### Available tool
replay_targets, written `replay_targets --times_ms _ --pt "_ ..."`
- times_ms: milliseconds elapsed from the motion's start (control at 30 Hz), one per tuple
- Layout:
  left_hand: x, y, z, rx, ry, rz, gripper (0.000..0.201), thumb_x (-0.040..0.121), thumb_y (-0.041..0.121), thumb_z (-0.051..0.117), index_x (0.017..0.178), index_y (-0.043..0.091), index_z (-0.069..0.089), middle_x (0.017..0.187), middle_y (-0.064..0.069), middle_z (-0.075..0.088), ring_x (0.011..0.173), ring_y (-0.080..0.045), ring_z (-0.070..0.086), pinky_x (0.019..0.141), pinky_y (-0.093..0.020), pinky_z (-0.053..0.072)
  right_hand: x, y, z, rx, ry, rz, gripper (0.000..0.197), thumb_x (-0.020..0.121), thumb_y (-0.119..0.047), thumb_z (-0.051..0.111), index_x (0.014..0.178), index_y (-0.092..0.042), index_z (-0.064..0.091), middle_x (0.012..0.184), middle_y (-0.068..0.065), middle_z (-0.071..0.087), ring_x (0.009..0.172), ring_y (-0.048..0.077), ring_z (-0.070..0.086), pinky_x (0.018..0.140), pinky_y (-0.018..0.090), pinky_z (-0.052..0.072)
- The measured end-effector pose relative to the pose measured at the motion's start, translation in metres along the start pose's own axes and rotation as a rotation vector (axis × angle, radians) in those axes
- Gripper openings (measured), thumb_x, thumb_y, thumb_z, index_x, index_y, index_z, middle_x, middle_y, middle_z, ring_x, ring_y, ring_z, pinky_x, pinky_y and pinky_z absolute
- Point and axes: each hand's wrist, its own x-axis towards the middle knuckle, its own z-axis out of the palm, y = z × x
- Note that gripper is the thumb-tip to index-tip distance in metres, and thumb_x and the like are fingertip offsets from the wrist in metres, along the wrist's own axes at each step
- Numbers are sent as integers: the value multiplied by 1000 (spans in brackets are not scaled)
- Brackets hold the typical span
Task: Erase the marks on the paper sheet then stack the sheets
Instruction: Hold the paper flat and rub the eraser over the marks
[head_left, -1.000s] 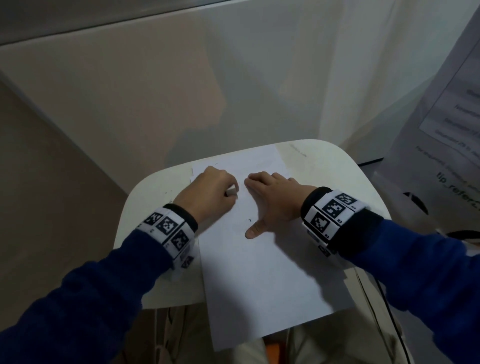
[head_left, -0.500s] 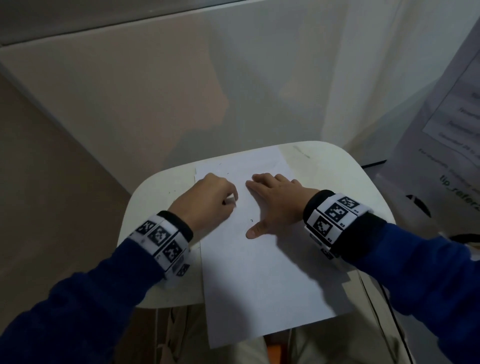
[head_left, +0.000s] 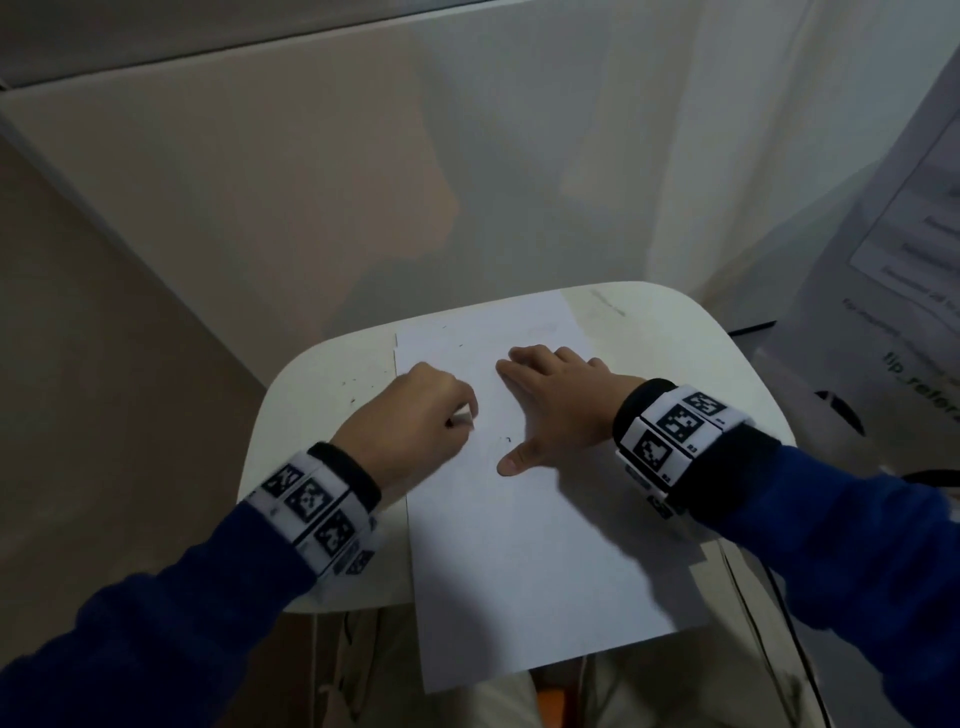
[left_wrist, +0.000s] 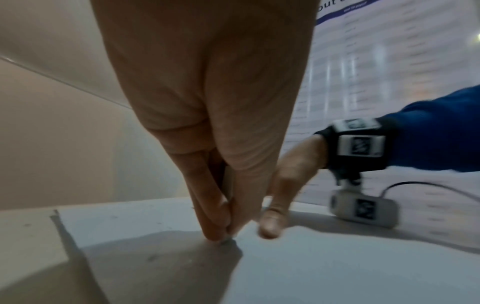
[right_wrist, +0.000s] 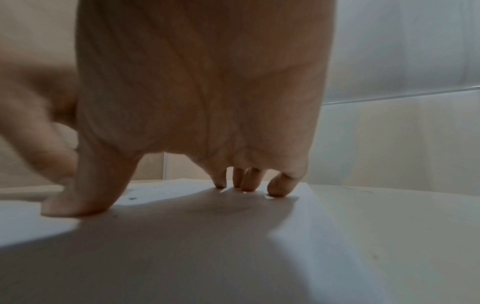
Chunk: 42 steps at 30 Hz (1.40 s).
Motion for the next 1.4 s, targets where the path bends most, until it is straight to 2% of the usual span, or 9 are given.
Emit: replay_targets --times_ms 67,167,233,400,567,800,1067,1267,1400 --pt "-13 9 4 -7 -55 66 20 86 17 60 95 18 78 86 3 74 69 -8 61 63 -14 44 0 0 0 -1 -1 -3 117 60 -86 62 151 -30 14 161 -7 7 144 26 18 112 53 25" --pt "-23 14 8 -9 -105 99 22 88 20 62 103 18 78 94 2 76 78 -11 67 71 -18 50 1 1 1 -1 -2 -3 117 60 -86 62 151 -30 14 161 -7 7 144 27 18 111 53 25" --pt "-17 10 6 -22 -83 62 21 87 19 61 100 18 78 91 1 75 79 -13 68 70 -21 51 1 0 1 -4 -4 -3 117 60 -86 62 151 -30 14 161 -8 6 144 27 18 111 53 25" --pt "-2 3 1 1 24 -20 20 89 17 58 98 18 76 87 2 71 74 -12 63 62 -20 43 0 0 0 -11 -10 -1 117 61 -86 60 152 -30 11 162 -7 4 145 27 16 113 53 24" --pt "-20 19 10 24 -106 75 25 89 19 57 105 19 76 96 0 73 85 -17 67 75 -29 54 -1 0 -1 1 -19 -1 118 62 -85 61 152 -30 11 162 -8 4 145 26 15 114 53 24" --pt "2 6 -1 -10 -11 -28 22 85 16 58 97 19 77 83 4 71 72 -12 65 66 -28 55 -8 -2 -8 -28 -72 -25 121 64 -77 68 154 -26 5 162 -8 -3 145 27 13 115 50 21" --pt "-18 25 11 -17 -113 76 24 86 20 59 102 21 77 93 2 74 80 -13 67 76 -31 57 -9 5 -9 -15 -82 -60 126 62 -74 74 155 -27 2 163 -10 -5 147 25 10 117 49 19" --pt "11 7 1 -13 54 -36 21 84 17 54 88 21 75 79 4 68 68 -12 63 66 -36 59 -6 3 -10 -35 -79 -52 125 58 -77 74 153 -29 6 162 -9 -1 145 26 15 113 50 22" --pt "2 18 6 -32 -16 23 21 83 20 58 91 22 77 77 7 68 65 -7 62 66 -31 58 -7 4 -10 -35 -85 -50 125 58 -76 74 152 -30 7 162 -9 -1 145 26 14 113 51 22"
